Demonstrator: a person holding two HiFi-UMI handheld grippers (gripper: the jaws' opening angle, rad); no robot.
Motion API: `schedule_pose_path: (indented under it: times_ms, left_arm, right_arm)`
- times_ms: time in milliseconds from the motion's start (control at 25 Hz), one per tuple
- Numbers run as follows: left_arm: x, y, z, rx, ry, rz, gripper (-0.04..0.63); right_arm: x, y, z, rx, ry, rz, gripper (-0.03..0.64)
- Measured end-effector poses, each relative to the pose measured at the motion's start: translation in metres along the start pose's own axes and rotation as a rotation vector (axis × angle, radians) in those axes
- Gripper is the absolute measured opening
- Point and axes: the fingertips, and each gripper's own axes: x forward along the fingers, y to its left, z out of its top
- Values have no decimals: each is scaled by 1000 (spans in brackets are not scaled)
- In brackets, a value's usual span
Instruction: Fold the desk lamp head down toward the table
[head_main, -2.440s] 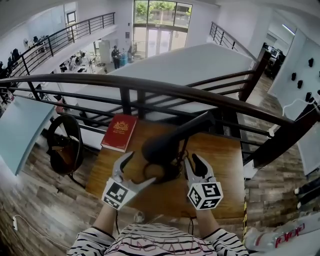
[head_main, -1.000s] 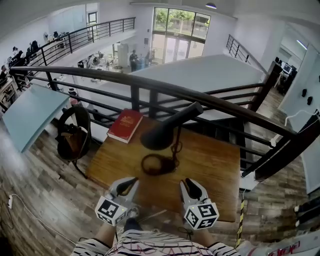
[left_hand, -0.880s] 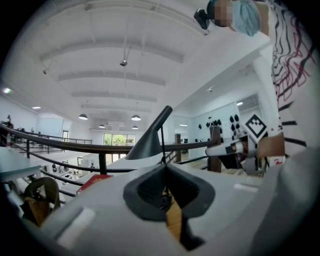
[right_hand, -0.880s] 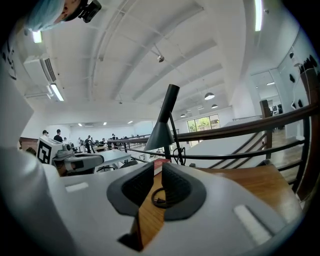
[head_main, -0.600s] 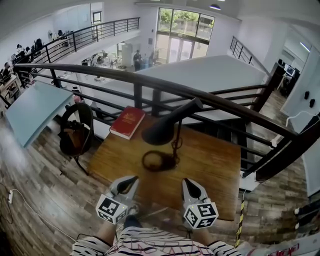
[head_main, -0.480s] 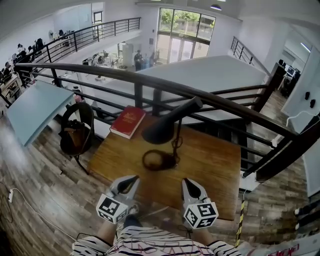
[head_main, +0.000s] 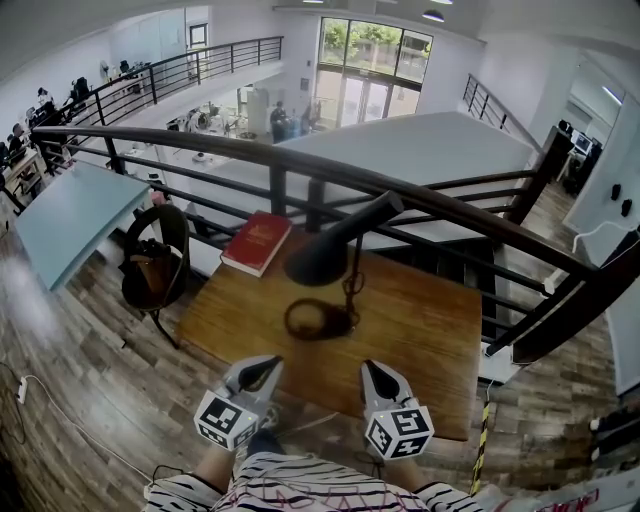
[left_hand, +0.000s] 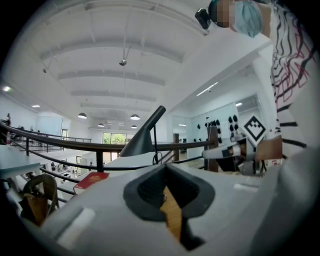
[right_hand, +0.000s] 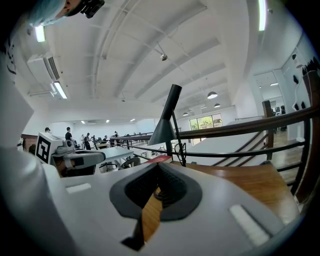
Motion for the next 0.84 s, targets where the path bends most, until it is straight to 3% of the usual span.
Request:
schedule_pose_path:
  times_ms: [840]
  left_arm:
    - [0,5,-12,-29,16,-6,2]
  right_arm:
    - [12,4,-4,-16,15,-5,2]
